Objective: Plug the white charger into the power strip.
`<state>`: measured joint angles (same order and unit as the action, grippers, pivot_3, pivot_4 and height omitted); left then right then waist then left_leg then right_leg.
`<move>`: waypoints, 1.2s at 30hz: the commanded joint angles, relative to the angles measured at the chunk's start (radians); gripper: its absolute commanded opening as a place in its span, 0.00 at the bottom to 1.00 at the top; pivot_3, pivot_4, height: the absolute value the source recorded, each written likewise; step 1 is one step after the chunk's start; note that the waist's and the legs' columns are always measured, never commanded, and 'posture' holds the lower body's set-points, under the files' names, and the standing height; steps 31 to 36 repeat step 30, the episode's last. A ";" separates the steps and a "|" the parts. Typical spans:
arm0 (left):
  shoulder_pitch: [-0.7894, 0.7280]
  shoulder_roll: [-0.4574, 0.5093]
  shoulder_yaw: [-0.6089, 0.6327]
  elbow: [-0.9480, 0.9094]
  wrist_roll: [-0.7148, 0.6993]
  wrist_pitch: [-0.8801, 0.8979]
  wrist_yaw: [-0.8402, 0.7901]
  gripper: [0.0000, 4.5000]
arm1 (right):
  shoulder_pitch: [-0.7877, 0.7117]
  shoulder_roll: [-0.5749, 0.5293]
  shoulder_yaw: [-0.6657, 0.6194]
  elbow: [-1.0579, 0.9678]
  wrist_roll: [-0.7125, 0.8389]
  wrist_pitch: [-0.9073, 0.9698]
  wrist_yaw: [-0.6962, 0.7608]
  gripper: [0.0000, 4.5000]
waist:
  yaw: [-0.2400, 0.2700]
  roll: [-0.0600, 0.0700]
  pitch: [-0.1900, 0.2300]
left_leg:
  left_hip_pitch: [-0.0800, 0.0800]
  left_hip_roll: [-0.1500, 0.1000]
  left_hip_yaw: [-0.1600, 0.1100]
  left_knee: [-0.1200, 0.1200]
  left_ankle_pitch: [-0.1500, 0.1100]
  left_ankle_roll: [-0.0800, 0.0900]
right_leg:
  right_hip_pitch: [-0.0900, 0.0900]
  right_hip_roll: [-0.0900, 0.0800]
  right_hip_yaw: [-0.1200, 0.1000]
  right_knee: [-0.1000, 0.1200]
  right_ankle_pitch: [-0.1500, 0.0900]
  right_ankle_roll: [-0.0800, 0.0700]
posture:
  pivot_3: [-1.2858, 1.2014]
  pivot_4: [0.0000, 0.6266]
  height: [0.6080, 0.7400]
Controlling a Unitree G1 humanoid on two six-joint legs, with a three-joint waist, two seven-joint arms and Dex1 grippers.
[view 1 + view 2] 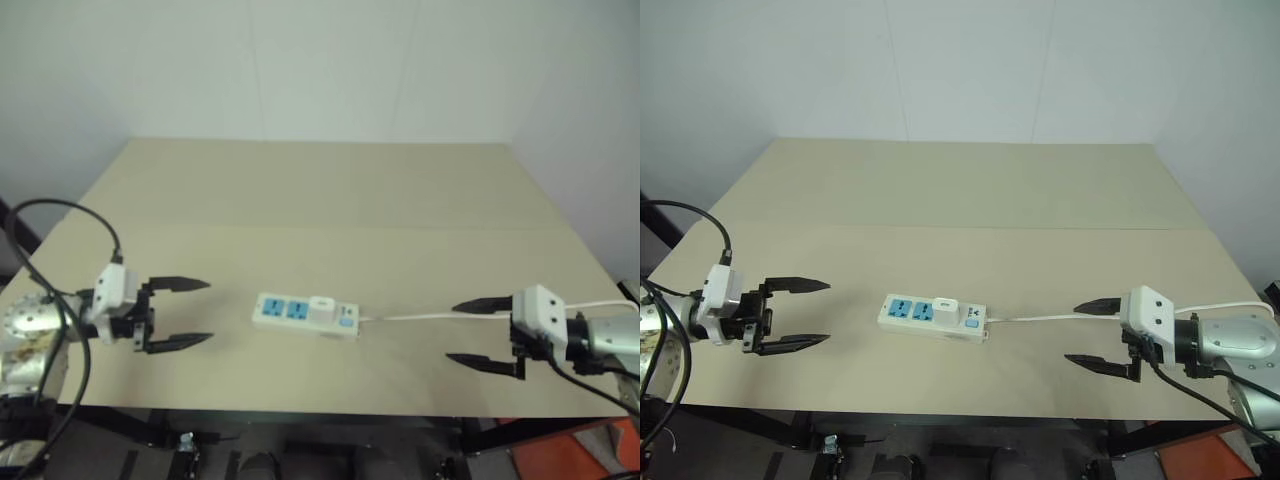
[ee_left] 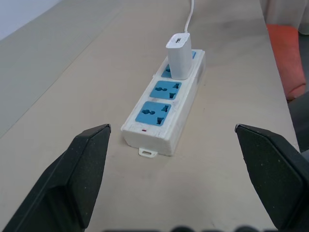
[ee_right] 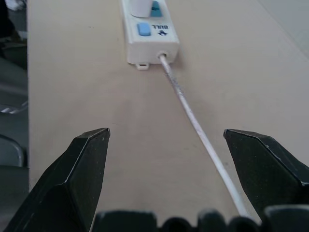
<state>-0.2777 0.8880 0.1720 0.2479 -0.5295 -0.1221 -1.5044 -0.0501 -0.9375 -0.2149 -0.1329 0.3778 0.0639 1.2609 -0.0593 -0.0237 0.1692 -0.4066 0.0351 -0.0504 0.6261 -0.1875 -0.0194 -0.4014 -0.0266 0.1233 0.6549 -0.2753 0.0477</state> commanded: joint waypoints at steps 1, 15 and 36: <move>-0.039 -0.001 0.004 -0.007 0.011 0.008 0.002 1.00 | 0.013 -0.027 -0.054 -0.030 0.014 0.004 -0.009 0.98 | 0.001 0.000 0.000 | 0.000 0.000 0.000 0.000 0.000 0.000 | 0.000 0.000 0.000 0.000 0.000 0.000 | 0.52 0.24 1.00; -0.104 -0.033 -0.011 0.029 0.041 0.012 -0.017 1.00 | 0.109 -0.033 -0.097 -0.067 -0.002 -0.010 -0.057 0.98 | 0.006 0.000 0.000 | 0.000 0.000 0.000 0.000 0.000 0.000 | 0.001 0.000 0.000 0.000 0.000 0.000 | 0.52 0.24 1.00; -0.129 -0.040 -0.002 0.011 0.038 0.113 0.023 1.00 | 0.130 -0.019 -0.104 -0.107 0.018 0.010 -0.080 0.98 | 0.013 0.000 0.000 | 0.002 0.000 0.000 0.001 0.000 0.000 | 0.002 0.000 0.000 0.001 0.000 0.000 | 0.52 0.24 1.00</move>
